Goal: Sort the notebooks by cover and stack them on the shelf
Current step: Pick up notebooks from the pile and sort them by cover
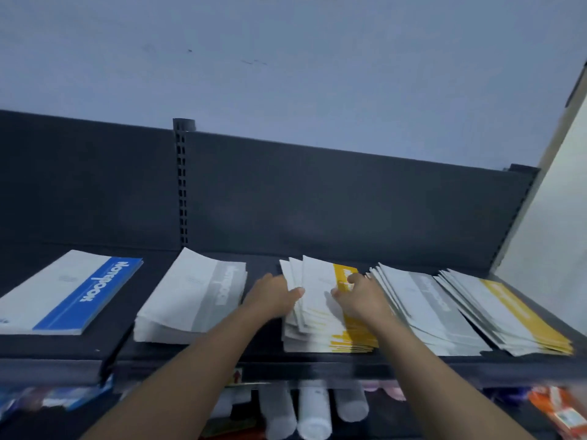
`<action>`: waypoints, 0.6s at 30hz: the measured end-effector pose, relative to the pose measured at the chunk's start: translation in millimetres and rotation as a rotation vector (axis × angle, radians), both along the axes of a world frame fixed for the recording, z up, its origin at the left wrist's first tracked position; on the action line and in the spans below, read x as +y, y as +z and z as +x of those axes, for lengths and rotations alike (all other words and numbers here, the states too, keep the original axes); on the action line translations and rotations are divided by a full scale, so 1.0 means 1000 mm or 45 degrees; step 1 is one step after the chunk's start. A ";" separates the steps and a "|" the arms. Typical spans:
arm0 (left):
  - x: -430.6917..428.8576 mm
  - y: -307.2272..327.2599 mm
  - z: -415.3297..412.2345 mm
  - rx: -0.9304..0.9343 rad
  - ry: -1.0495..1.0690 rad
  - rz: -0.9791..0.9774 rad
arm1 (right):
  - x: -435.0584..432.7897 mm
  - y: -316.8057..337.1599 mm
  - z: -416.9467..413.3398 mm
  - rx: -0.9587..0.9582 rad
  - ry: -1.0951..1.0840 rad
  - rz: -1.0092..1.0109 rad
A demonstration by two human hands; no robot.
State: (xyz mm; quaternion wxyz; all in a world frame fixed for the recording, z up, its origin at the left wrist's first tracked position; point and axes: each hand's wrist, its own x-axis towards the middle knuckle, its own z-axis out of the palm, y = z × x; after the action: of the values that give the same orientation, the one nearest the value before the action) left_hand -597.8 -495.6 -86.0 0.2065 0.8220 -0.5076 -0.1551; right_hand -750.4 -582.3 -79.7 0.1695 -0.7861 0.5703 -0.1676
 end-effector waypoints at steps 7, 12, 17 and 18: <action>-0.017 -0.010 -0.029 0.318 0.303 -0.058 | -0.016 -0.020 -0.027 -0.422 0.063 0.421; -0.017 -0.005 -0.034 0.777 0.485 -0.176 | -0.020 -0.026 -0.035 -0.750 0.028 0.567; -0.012 -0.003 -0.035 1.017 0.483 -0.209 | -0.018 -0.031 -0.038 -0.780 0.032 0.639; -0.011 -0.001 -0.036 1.048 0.490 -0.240 | -0.018 -0.031 -0.039 -0.803 0.029 0.663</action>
State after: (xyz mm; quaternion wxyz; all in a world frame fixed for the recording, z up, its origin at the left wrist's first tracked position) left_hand -633.7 -506.3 -87.5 0.4897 0.7490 -0.2334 -0.3804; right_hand -789.0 -600.3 -110.5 0.5312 -0.6332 0.5051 -0.2486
